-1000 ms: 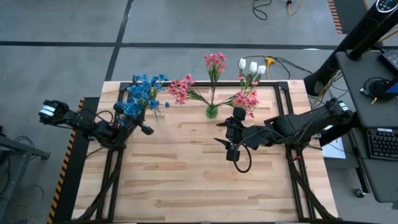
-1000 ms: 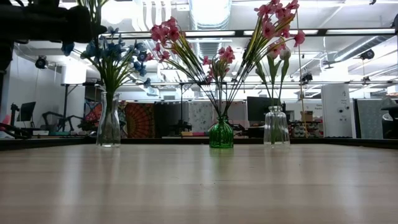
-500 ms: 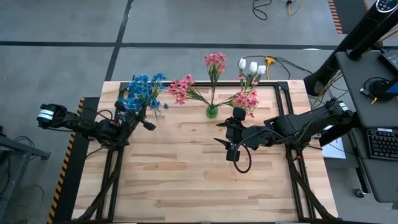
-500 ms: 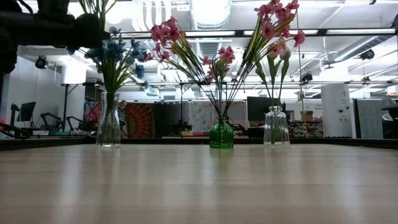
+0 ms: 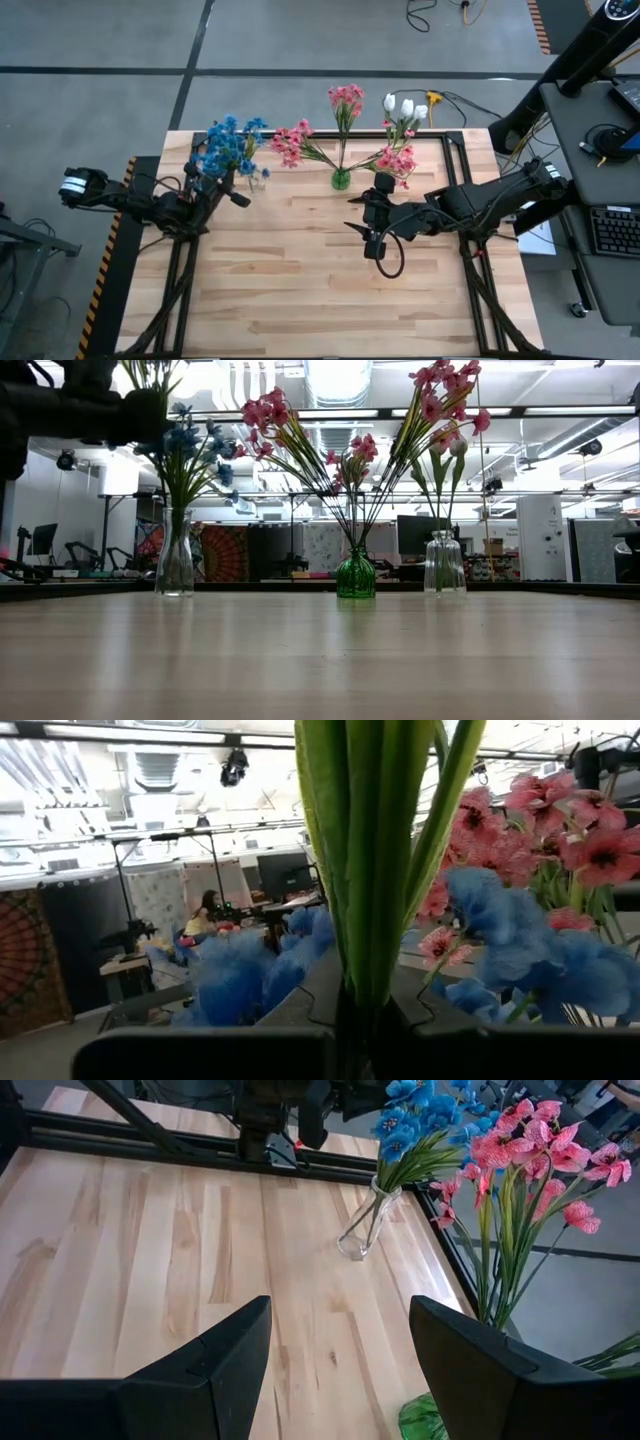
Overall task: Sort flowers into vase by color
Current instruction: Put the blue flowers into the left transparent vase
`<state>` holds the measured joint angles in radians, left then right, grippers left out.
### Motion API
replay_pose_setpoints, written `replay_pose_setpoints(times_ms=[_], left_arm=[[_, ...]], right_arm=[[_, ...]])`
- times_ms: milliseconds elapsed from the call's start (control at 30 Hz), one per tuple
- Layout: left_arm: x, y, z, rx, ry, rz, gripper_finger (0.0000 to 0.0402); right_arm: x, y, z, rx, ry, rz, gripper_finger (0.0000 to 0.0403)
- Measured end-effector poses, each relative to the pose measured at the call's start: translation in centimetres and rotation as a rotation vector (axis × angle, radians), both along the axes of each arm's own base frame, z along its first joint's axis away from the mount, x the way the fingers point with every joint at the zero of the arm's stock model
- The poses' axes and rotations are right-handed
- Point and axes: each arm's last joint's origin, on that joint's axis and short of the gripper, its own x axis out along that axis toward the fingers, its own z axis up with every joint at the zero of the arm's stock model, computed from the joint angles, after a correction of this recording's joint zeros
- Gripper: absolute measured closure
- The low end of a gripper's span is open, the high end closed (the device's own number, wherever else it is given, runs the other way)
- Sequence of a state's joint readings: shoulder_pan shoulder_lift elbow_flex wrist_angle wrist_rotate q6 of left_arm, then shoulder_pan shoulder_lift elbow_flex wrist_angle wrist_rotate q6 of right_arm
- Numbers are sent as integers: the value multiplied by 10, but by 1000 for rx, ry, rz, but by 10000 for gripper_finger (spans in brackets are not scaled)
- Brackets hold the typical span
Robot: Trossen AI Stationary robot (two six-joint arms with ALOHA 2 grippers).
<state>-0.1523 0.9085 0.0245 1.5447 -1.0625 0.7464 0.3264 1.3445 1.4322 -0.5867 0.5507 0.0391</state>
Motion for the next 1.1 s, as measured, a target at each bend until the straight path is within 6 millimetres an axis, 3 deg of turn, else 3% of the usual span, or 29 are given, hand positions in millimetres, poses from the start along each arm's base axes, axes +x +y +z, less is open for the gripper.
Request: replay_pose_setpoints(times_ms=[667, 1100], left_arm=[[3, 4, -2, 1, -21, -21, 393], [2, 5, -4, -64, -19, 61, 335]], right_arm=[[0, 0, 0, 4, -1, -2, 172], [0, 0, 0, 2, -1, -1, 172]])
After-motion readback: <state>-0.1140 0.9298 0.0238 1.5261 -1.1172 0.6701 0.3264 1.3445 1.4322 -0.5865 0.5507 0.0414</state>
